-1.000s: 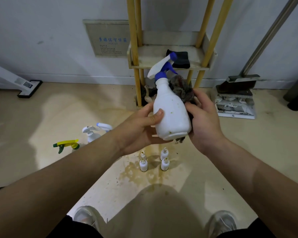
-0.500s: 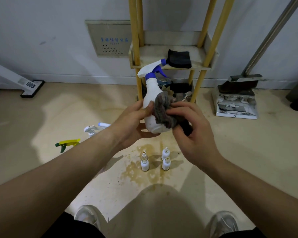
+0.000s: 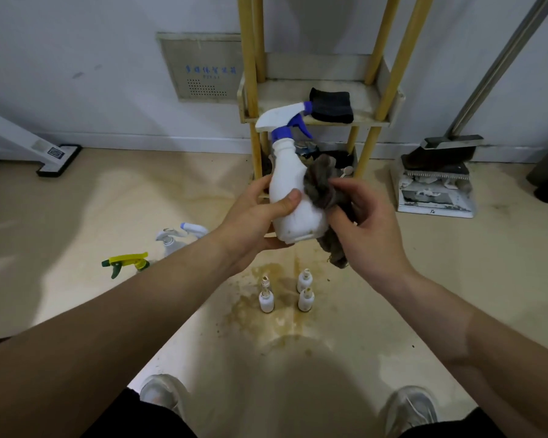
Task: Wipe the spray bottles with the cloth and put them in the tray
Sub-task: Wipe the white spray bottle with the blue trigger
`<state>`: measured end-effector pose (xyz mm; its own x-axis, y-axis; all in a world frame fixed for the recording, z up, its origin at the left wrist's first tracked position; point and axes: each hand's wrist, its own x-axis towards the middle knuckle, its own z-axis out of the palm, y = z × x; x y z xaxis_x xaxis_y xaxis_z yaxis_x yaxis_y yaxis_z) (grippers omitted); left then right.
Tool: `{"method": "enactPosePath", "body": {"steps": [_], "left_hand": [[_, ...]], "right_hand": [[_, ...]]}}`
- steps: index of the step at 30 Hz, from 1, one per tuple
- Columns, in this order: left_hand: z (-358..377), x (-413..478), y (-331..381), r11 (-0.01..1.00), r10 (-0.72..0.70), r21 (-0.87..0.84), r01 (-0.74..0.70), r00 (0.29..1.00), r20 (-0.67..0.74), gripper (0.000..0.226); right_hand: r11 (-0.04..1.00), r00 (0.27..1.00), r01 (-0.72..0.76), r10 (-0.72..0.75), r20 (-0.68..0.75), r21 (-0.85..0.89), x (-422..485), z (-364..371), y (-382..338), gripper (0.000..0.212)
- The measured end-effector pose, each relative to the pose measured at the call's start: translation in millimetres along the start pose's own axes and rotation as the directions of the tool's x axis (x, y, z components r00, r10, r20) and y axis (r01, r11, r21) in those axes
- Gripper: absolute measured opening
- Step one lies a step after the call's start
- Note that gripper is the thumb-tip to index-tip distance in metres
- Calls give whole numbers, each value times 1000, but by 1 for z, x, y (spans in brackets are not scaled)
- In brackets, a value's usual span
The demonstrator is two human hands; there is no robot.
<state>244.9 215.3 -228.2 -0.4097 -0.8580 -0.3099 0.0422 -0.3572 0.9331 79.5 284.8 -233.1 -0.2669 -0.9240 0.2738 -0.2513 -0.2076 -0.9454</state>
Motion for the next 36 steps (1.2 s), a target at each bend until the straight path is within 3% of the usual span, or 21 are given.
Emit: {"method": "enactPosePath", "body": {"steps": [5,8,12,14,17,20,22,27,32,36], "left_hand": [[-8,6,4,996,-71,-69,64,993,-95,68],[-9,6,6,992,-97,-97,86,989,-112,66],[-7,6,9,992,-94,-95,85,990,-103,48],[-6,5,9,994,-83,-87,73,989,-124,49],[-5,6,8,991,-83,-119,64,983,-162,60],[-1,7,9,986,-88,-154,58,977,-196,65],[2,8,9,989,-81,-137,52,973,-216,64],[5,10,11,994,-34,-112,10,975,-222,53],[9,6,4,1000,-6,14,10,971,-239,60],[16,0,-1,999,28,48,-19,984,-178,47]], "right_hand": [[988,996,72,-65,54,-138,-14,8,8,40],[997,999,-13,17,42,-77,-12,8,7,42],[987,987,-158,158,0,8,-6,5,11,26],[986,986,-168,168,-23,7,-5,6,12,22],[995,997,-66,63,-42,-73,-11,12,6,28],[952,996,88,-79,42,-294,-21,24,4,28],[934,995,99,-91,39,-343,-24,29,7,27],[943,995,59,-82,-56,-328,-12,25,7,26],[982,989,-88,65,-135,-169,5,13,6,21],[981,981,-191,191,-34,-16,9,10,13,32]]}}
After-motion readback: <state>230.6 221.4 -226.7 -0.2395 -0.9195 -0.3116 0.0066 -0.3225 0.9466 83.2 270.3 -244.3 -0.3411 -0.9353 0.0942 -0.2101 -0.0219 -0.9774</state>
